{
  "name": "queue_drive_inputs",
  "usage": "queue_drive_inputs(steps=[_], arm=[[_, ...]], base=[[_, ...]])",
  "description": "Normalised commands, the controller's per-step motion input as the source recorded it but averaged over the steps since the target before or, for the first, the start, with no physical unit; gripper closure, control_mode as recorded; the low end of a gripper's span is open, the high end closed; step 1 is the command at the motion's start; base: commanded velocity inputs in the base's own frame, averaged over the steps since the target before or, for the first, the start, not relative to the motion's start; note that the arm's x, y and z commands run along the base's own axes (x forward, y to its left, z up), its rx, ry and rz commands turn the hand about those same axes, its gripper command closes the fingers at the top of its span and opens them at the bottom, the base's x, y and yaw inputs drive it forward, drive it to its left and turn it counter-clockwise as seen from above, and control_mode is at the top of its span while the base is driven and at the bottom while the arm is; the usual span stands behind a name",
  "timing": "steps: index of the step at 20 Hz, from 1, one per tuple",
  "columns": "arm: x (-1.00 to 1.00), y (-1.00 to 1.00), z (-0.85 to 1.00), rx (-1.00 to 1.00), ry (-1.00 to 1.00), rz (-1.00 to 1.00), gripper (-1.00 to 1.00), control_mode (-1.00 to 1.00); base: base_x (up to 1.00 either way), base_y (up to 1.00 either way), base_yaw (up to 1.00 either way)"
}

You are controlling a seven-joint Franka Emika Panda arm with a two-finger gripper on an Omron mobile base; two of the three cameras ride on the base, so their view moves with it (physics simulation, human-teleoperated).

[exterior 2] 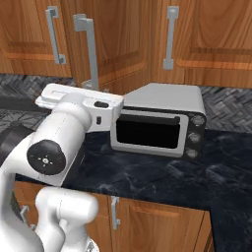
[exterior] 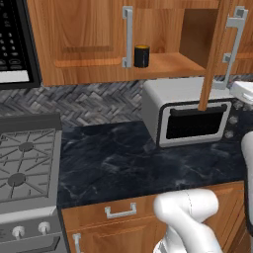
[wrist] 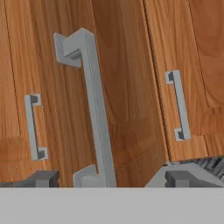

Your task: Open the cabinet directly in front. Then move the beer and the mug to the dining counter with the jar on it.

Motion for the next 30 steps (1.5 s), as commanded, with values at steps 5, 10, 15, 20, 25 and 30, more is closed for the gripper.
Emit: queue_drive_inputs(steps=[5,10,15,20,25,30], arm=[[-1.0,0.45,-0.21,-0.03,0.01,-0.01,-1.0,-1.0],[-0.9,1.0,-0.11,-0.21,0.0,-0.03,-1.0,-1.0],[-0.29,1.0,-0.07,-0.26,0.0,-0.09,-1.0,-1.0],[0.55,0.86,0.0,-0.14,0.0,-0.16,-1.0,-1.0],[1.0,0.27,0.0,-0.04,0.07,-0.22,-1.0,-1.0],[1.0,-0.03,-0.09,0.0,0.03,-0.12,-1.0,-1.0]], base=[[0.0,0.0,0.0],[0.0,0.0,0.0],[0.0,0.0,0.0],[0.0,0.0,0.0],[0.0,0.0,0.0],[0.0,0.0,0.0]])
